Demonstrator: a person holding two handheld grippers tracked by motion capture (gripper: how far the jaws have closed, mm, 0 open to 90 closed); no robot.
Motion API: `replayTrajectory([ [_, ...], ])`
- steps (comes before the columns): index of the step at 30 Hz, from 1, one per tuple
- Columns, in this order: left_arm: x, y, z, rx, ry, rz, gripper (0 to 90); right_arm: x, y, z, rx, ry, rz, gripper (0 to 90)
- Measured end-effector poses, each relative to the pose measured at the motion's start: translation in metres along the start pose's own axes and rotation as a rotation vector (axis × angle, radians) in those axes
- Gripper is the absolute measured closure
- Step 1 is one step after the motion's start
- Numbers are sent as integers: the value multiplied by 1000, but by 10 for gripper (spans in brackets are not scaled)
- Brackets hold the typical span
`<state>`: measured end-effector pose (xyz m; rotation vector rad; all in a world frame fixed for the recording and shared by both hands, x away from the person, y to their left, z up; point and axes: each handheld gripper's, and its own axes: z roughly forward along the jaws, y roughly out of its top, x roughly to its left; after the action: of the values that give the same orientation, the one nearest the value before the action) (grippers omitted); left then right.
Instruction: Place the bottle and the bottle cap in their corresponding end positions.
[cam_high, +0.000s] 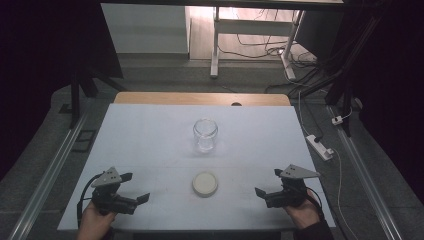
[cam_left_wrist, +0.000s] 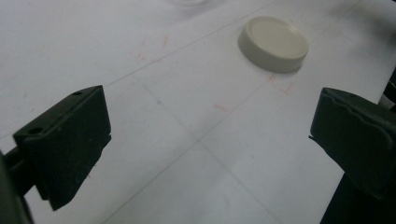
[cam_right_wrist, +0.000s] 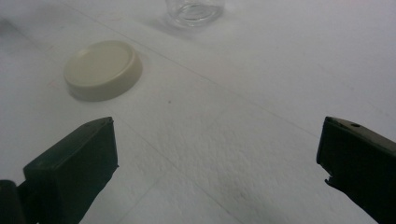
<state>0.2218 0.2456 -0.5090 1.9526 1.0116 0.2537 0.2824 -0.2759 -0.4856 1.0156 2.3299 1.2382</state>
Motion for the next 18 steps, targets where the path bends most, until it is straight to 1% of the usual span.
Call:
replayTrajectory([
  [6, 6, -15, -8, 11, 24, -42, 0, -2, -17, -12, 10, -33, 13, 0],
  [9, 7, -20, -11, 14, 35, -58, 0, -4, -24, -19, 14, -50, 34, 0],
  [12, 7, -24, -14, 17, 45, -67, 0, -6, -31, -26, 17, -67, 52, 0],
  [14, 7, -25, -17, 13, 53, -68, 0, -7, -32, -31, 2, -76, 69, 0],
  [16, 7, -27, -19, 19, 65, -70, 0, -8, -34, -35, -2, -93, 72, 0],
  [18, 6, -28, -20, 25, 76, -72, 0, -9, -36, -39, 0, -98, 80, 0],
])
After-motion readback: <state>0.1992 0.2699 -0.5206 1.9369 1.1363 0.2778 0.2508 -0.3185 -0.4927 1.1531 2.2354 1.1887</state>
